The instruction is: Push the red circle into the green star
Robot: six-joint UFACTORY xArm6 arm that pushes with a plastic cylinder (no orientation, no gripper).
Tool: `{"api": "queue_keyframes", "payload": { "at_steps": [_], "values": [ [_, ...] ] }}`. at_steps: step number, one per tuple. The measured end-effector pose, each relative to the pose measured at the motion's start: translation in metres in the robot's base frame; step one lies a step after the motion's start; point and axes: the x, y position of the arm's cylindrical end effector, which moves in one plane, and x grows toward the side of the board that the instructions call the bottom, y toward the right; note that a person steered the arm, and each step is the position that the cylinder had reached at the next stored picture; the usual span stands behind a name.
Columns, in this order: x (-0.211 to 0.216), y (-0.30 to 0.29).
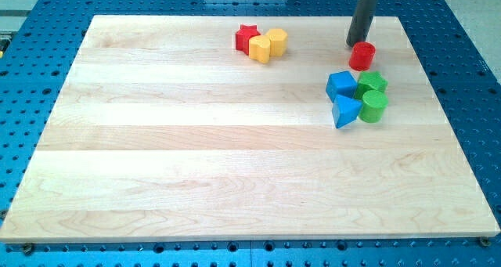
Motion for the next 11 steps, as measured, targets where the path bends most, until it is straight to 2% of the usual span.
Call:
{"api": "queue_keyframes", "payload": {
  "at_steps": [4,9,10,11],
  "values": [
    [0.024,-0.003],
    [0.022,-0.004],
    [0.031,-0.004],
    [0.062,-0.016]
  ]
}}
